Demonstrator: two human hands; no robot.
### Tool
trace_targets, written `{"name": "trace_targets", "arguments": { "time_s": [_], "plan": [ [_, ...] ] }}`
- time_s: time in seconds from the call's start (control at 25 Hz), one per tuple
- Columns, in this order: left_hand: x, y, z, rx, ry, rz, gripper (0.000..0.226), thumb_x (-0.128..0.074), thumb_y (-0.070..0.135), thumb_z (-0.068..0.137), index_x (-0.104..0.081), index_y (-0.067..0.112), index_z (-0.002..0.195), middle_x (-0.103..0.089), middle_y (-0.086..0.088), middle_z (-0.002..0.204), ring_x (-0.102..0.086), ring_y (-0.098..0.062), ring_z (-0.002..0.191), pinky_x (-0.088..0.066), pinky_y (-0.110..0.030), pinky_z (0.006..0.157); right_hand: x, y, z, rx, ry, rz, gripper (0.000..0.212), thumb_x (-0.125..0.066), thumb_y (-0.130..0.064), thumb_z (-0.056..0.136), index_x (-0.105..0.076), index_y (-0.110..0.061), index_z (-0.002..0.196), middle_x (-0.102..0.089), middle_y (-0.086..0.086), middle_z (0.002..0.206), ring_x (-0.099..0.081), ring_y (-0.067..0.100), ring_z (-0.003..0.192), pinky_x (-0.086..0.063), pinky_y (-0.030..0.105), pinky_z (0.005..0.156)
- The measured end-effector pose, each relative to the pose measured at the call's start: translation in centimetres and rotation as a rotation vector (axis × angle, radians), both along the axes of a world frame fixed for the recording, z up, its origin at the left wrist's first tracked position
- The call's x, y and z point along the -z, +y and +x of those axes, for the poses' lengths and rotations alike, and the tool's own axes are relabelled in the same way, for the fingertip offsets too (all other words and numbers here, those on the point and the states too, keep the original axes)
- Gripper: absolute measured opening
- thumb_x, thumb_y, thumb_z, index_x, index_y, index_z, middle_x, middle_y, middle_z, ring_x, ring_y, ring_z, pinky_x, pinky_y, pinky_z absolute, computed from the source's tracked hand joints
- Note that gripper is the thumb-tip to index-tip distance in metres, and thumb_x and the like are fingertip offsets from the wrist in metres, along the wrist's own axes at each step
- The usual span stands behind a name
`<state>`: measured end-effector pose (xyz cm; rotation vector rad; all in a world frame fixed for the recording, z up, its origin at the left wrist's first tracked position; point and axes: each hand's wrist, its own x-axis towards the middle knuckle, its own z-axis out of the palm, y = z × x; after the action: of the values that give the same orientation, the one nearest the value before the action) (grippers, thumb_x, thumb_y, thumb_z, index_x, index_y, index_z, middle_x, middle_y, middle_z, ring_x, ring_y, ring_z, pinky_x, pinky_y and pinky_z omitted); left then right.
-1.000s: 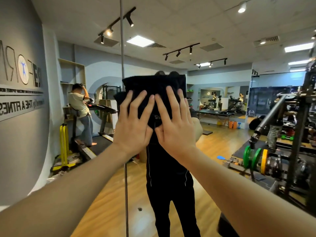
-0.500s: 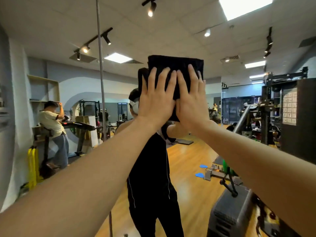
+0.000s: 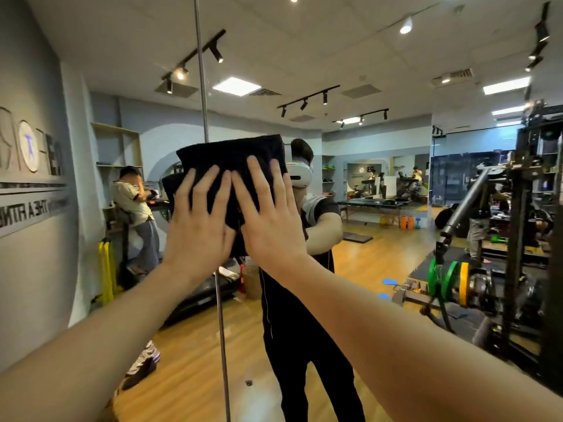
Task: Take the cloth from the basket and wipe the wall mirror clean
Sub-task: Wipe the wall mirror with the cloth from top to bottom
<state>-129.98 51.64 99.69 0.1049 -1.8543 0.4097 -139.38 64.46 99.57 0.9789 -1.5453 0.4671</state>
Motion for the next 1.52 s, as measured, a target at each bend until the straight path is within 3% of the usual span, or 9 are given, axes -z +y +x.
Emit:
{"name": "trace_targets", "arguments": {
  "time_s": [0.24,0.4,0.48,0.6,0.68,0.92,1.04,1.16,1.52],
  "plan": [
    [7.3,8.3,-4.2,0.046,0.016,-0.099,0.068,-0.044,0.020,0.090,-0.037,-0.010,0.151,-0.027,-0.028,0.155,-0.007,-0.039,0.151,-0.029,-0.063,0.119,7.3,8.6,-4.3,-0.008,0.009,0.018,0.059,-0.054,-0.018,0.104,-0.038,-0.012,0.160,-0.025,0.018,0.169,-0.017,0.046,0.157,-0.023,0.059,0.127],
    [9.6,15.2,-9.2,0.095,-0.181,-0.004,0.080,-0.040,0.030,0.095,-0.010,0.002,0.164,-0.010,-0.023,0.170,-0.009,-0.046,0.157,-0.024,-0.067,0.121,9.6,16.9,-8.0,0.056,-0.019,0.038,0.053,-0.040,-0.023,0.111,-0.033,-0.012,0.162,-0.021,0.020,0.170,-0.016,0.046,0.158,-0.022,0.059,0.128],
    [9.1,19.2,-11.5,0.125,-0.190,0.017,0.082,-0.042,0.032,0.094,-0.011,0.006,0.165,-0.011,-0.020,0.171,-0.012,-0.049,0.156,-0.026,-0.064,0.123,9.1,20.9,-9.8,0.089,-0.056,0.039,0.053,-0.033,-0.029,0.113,-0.030,-0.011,0.162,-0.017,0.020,0.170,-0.012,0.044,0.159,-0.025,0.061,0.126],
    [5.2,24.1,-13.9,0.190,-0.117,0.025,0.080,-0.046,0.031,0.090,-0.021,0.008,0.163,-0.018,-0.016,0.168,-0.014,-0.046,0.155,-0.042,-0.062,0.114,5.4,25.1,-12.1,0.115,-0.070,0.002,0.054,-0.027,-0.034,0.114,-0.033,-0.008,0.162,-0.019,0.021,0.170,-0.011,0.043,0.159,-0.024,0.060,0.127],
    [1.3,25.5,-15.0,0.210,-0.091,0.037,0.081,-0.048,0.031,0.090,-0.021,0.010,0.163,-0.018,-0.014,0.167,-0.014,-0.044,0.154,-0.046,-0.060,0.111,1.7,26.2,-13.2,0.115,-0.057,-0.031,0.056,-0.039,-0.029,0.110,-0.032,-0.009,0.162,-0.019,0.022,0.169,-0.013,0.044,0.158,-0.029,0.063,0.123],
    [-12.5,26.4,-16.6,0.167,-0.027,0.023,0.079,-0.044,0.032,0.091,-0.017,0.014,0.163,-0.018,-0.012,0.168,-0.014,-0.041,0.154,-0.038,-0.061,0.117,-11.7,26.4,-13.7,0.081,-0.059,-0.126,0.068,-0.027,-0.024,0.096,-0.031,-0.010,0.162,-0.019,0.021,0.170,-0.016,0.046,0.157,-0.037,0.065,0.118],
    [-15.6,26.3,-16.5,0.179,-0.003,0.036,0.075,-0.042,0.031,0.094,-0.022,0.014,0.163,-0.022,-0.011,0.168,-0.017,-0.041,0.154,-0.034,-0.060,0.120,-14.6,26.2,-13.8,0.060,-0.053,-0.162,0.068,-0.030,-0.022,0.094,-0.032,-0.013,0.162,-0.018,0.017,0.171,-0.016,0.043,0.157,-0.042,0.063,0.114],
    [-14.4,26.5,-16.6,0.219,0.054,0.037,0.075,-0.031,0.034,0.088,-0.032,0.012,0.160,-0.032,-0.012,0.163,-0.024,-0.042,0.152,-0.038,-0.058,0.118,-13.6,26.2,-14.4,0.004,-0.030,-0.188,0.067,-0.034,-0.016,0.093,-0.037,-0.014,0.160,-0.022,0.015,0.170,-0.018,0.041,0.157,-0.044,0.061,0.114],
    [-4.5,28.6,-17.3,0.267,0.070,0.055,0.081,-0.048,0.036,0.085,-0.034,0.007,0.159,-0.032,-0.017,0.163,-0.020,-0.044,0.153,-0.034,-0.057,0.120,-4.6,28.9,-15.4,-0.101,-0.023,-0.119,0.069,-0.045,-0.021,0.089,-0.042,-0.011,0.158,-0.025,0.017,0.169,-0.017,0.039,0.159,-0.030,0.060,0.122]
  ]
}}
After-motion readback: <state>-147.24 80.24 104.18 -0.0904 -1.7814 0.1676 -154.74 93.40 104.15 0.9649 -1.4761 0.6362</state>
